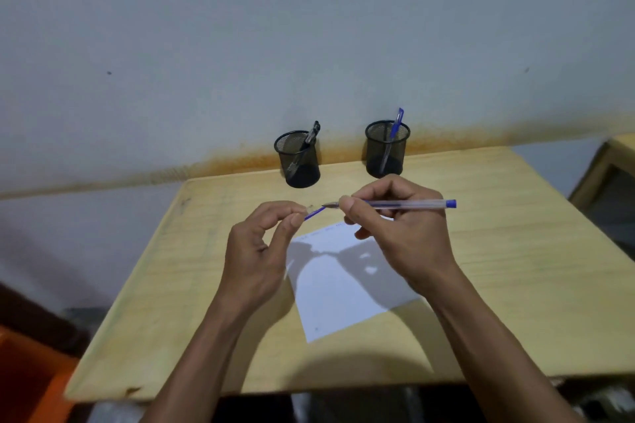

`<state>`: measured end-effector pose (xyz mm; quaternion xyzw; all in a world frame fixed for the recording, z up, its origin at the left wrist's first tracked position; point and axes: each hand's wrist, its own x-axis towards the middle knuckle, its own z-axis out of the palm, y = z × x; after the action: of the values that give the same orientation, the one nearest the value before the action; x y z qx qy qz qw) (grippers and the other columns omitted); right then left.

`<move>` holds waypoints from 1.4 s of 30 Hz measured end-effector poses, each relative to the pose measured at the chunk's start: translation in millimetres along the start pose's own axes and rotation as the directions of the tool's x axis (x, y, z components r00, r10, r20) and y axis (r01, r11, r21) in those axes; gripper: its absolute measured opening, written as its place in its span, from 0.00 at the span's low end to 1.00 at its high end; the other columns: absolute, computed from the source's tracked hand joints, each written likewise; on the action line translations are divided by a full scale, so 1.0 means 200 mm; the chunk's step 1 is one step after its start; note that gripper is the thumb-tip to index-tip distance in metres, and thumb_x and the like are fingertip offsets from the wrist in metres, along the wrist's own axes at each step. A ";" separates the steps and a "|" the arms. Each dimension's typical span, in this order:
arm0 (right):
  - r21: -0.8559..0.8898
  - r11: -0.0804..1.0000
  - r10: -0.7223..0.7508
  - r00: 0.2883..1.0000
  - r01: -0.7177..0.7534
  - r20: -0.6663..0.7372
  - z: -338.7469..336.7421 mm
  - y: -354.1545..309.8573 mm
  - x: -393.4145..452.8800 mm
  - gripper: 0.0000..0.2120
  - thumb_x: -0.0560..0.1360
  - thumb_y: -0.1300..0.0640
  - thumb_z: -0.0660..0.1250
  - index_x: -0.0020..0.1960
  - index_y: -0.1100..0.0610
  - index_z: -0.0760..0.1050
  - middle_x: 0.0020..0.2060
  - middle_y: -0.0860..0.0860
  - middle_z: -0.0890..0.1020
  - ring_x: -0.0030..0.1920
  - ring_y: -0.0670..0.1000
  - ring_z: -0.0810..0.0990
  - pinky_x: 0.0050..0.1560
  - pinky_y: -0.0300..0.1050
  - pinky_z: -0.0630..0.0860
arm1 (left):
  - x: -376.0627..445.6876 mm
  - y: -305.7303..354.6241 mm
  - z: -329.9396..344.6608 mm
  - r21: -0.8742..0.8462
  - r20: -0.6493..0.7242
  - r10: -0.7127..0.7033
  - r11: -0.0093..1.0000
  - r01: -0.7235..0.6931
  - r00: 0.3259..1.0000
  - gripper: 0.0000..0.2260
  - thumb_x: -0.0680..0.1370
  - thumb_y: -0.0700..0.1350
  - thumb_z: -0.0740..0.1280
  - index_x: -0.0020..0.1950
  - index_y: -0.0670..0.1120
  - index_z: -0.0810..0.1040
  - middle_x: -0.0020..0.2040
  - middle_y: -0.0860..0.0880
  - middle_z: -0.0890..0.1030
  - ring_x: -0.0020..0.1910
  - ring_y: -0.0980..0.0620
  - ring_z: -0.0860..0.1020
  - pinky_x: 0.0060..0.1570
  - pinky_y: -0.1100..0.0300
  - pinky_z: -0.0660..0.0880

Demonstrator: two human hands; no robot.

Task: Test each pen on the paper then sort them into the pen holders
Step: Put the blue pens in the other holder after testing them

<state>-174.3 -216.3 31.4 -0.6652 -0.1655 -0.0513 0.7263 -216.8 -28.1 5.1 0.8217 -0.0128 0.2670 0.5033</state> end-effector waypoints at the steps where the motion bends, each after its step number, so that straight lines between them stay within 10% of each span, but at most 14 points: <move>1: -0.013 1.000 -0.007 1.000 0.008 0.003 -0.01 -0.01 -0.01 0.06 0.72 0.62 0.78 0.40 0.60 0.82 0.34 0.55 0.85 0.35 0.51 0.85 0.33 0.41 0.81 | -0.02 0.01 -0.01 -0.003 0.005 0.009 1.000 -0.009 1.000 0.07 0.79 0.43 0.67 0.50 0.44 0.84 0.49 0.54 0.83 0.53 0.55 0.81 0.55 0.65 0.74; 11: -0.131 0.991 0.021 0.991 -0.004 0.130 0.00 -0.05 -0.07 0.06 0.70 0.59 0.80 0.40 0.58 0.84 0.34 0.49 0.86 0.35 0.45 0.83 0.33 0.40 0.78 | -0.09 0.04 -0.05 0.021 0.107 0.068 0.997 -0.071 0.992 0.06 0.80 0.43 0.67 0.51 0.46 0.84 0.48 0.53 0.84 0.52 0.51 0.81 0.52 0.64 0.74; 17: 0.094 0.987 0.120 0.988 -0.129 0.096 0.02 -0.04 -0.09 0.04 0.76 0.60 0.75 0.49 0.58 0.81 0.37 0.51 0.87 0.38 0.48 0.85 0.36 0.40 0.80 | -0.11 0.05 -0.06 -0.025 0.086 0.010 1.000 -0.008 0.996 0.06 0.78 0.47 0.67 0.46 0.49 0.83 0.44 0.56 0.83 0.48 0.54 0.81 0.49 0.67 0.72; 37: -0.010 0.996 0.089 0.996 -0.089 -0.021 0.02 0.01 -0.03 0.05 0.76 0.55 0.74 0.50 0.57 0.83 0.34 0.47 0.84 0.36 0.43 0.81 0.34 0.41 0.78 | -0.08 0.11 0.02 0.007 0.012 -0.053 0.999 0.053 0.999 0.06 0.76 0.50 0.67 0.43 0.53 0.83 0.36 0.55 0.83 0.37 0.54 0.81 0.40 0.43 0.77; 40: 0.017 0.995 0.097 0.969 -0.096 -0.225 -0.01 0.04 -0.02 0.12 0.75 0.52 0.76 0.56 0.49 0.78 0.39 0.49 0.84 0.38 0.44 0.82 0.37 0.40 0.79 | -0.06 0.08 0.01 0.063 -0.015 -0.092 0.994 0.093 0.996 0.06 0.79 0.48 0.69 0.42 0.55 0.82 0.36 0.56 0.83 0.38 0.55 0.81 0.41 0.50 0.77; 42: -0.187 0.978 -0.156 0.928 0.096 -0.338 -0.05 0.06 -0.02 0.14 0.74 0.56 0.77 0.53 0.46 0.75 0.41 0.48 0.81 0.37 0.43 0.79 0.39 0.37 0.76 | -0.05 0.07 0.01 0.104 -0.021 -0.110 0.988 0.112 0.994 0.07 0.79 0.47 0.68 0.42 0.55 0.82 0.37 0.58 0.83 0.40 0.57 0.81 0.39 0.57 0.76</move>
<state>-173.6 -226.4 18.0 -0.6919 -0.0706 -0.2295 0.6809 -228.4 -39.0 11.8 0.8444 0.0508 0.2451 0.4737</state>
